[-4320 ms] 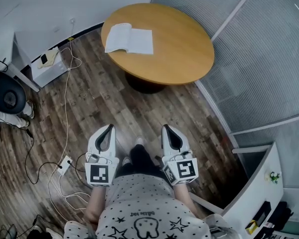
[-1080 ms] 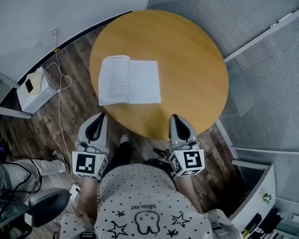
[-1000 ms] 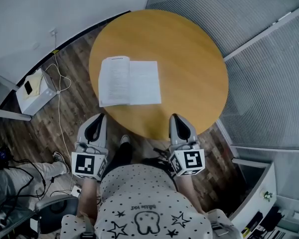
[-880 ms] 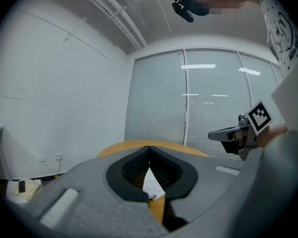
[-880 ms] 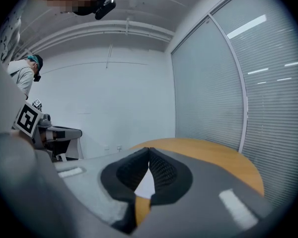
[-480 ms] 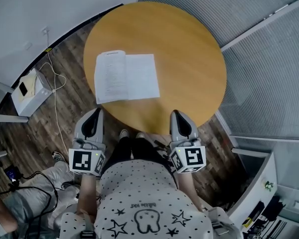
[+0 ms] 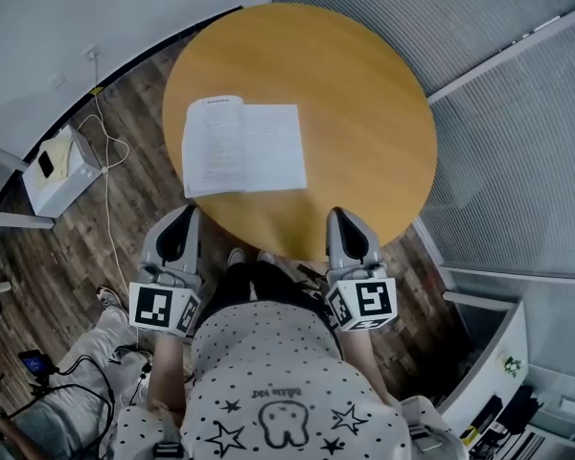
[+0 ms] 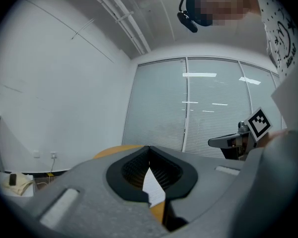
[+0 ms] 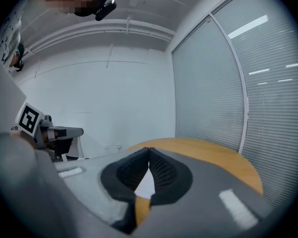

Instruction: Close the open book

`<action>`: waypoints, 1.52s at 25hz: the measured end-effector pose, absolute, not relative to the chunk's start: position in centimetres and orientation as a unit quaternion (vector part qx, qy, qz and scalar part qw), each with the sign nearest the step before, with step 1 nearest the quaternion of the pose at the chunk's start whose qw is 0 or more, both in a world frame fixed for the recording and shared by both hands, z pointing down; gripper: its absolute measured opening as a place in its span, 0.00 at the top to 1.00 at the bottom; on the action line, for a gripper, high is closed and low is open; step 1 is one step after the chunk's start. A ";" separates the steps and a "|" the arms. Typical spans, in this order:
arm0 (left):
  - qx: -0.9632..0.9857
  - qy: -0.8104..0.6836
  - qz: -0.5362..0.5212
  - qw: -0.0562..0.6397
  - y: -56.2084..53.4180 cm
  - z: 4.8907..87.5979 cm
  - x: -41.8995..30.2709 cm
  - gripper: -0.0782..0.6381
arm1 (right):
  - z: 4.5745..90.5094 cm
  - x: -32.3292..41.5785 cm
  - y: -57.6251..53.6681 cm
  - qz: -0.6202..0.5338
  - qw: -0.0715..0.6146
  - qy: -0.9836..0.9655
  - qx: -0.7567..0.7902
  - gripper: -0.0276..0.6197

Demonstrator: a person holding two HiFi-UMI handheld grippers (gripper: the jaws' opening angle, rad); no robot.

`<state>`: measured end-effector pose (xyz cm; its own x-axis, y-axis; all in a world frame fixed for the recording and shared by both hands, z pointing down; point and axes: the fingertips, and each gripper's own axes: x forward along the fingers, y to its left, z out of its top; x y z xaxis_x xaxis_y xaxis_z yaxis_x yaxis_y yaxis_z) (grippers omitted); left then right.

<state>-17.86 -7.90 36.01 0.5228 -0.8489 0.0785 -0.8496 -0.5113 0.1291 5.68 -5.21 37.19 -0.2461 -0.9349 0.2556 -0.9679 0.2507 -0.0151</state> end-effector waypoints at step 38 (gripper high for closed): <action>0.865 -0.496 -0.001 0.071 -10.7 34.0 -16.0 0.88 | 35.4 9.3 -8.9 0.078 0.071 -0.782 0.615 0.95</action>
<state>-15.97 -10.66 34.04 0.5075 -0.8589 0.0684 -0.8586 -0.4974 0.1240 9.29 -8.92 35.45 -0.2339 -0.9502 0.2062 -0.9721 0.2319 -0.0341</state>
